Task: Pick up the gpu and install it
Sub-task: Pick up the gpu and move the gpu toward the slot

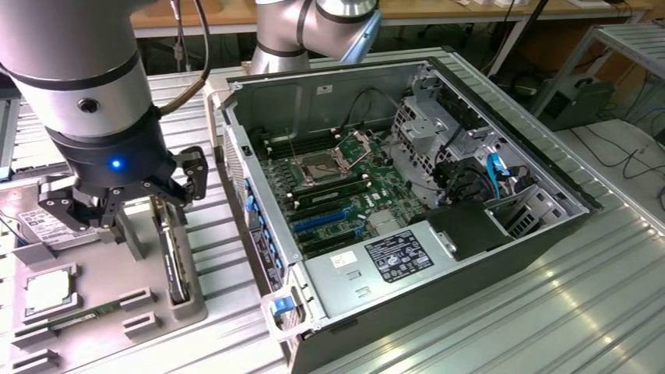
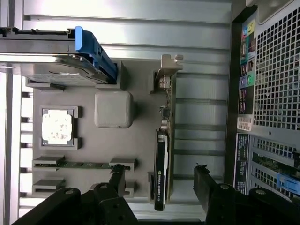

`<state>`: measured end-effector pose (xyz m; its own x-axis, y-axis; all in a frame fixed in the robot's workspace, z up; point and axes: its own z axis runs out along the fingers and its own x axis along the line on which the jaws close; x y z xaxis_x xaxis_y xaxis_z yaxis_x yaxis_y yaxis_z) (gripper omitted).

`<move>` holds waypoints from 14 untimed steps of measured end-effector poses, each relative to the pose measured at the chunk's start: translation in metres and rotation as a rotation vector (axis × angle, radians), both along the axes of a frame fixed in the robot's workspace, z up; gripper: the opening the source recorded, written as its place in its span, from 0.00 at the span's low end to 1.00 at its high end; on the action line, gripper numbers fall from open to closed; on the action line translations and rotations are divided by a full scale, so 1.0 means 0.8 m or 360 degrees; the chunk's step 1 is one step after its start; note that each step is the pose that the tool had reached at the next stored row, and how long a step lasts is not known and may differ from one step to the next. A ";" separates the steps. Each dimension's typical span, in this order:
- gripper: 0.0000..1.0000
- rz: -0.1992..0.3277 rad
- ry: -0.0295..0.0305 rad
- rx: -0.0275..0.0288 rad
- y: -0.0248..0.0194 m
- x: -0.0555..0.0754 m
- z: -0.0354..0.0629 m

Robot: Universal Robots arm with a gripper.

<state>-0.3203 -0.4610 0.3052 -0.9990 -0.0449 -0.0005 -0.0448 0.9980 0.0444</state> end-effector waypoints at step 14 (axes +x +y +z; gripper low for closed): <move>0.70 0.0001 0.00002 -0.00001 0.0004 0.001 -0.024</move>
